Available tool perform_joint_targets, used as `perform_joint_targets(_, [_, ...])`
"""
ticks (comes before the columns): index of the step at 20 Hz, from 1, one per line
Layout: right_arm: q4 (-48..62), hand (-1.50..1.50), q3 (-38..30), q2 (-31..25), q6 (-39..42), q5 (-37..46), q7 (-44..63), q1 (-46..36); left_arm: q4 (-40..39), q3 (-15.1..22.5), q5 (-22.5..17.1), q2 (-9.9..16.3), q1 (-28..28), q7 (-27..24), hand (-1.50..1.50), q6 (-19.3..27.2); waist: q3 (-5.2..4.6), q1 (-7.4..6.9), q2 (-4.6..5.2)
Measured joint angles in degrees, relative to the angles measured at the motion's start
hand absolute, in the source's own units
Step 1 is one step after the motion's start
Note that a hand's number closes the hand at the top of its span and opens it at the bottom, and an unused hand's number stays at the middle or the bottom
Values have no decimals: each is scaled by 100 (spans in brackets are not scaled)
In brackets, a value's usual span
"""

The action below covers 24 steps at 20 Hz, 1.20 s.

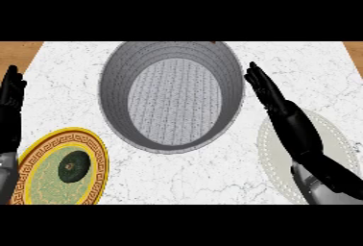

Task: Pick the cupcake from the placemat and place it in the basket

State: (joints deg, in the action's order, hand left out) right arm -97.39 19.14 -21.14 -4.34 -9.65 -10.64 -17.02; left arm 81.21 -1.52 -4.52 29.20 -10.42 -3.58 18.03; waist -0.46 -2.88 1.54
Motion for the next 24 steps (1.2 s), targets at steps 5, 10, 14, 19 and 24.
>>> perform_joint_targets(5, [360,150,-100,-30,651,-553,183,117,159,249,72,27,-91,-11,0,-405,36,188,-100])
perform_joint_targets(10, [436,-150,26,886,437,-1313,252,630,304,614,32,-58,-135,-29,0,-826,79,353,-132])
perform_joint_targets(14, [27,-150,595,1248,-480,-494,503,1023,536,767,52,-136,-116,133,0,-989,55,336,-165])
perform_joint_targets(19, [-307,-150,510,563,-1288,841,1387,721,597,783,34,-103,-40,177,0,-1104,24,366,-210])
perform_joint_targets(24, [-368,-150,277,-869,-864,1811,2740,102,605,813,89,-100,-47,194,0,-1110,-6,395,-229])
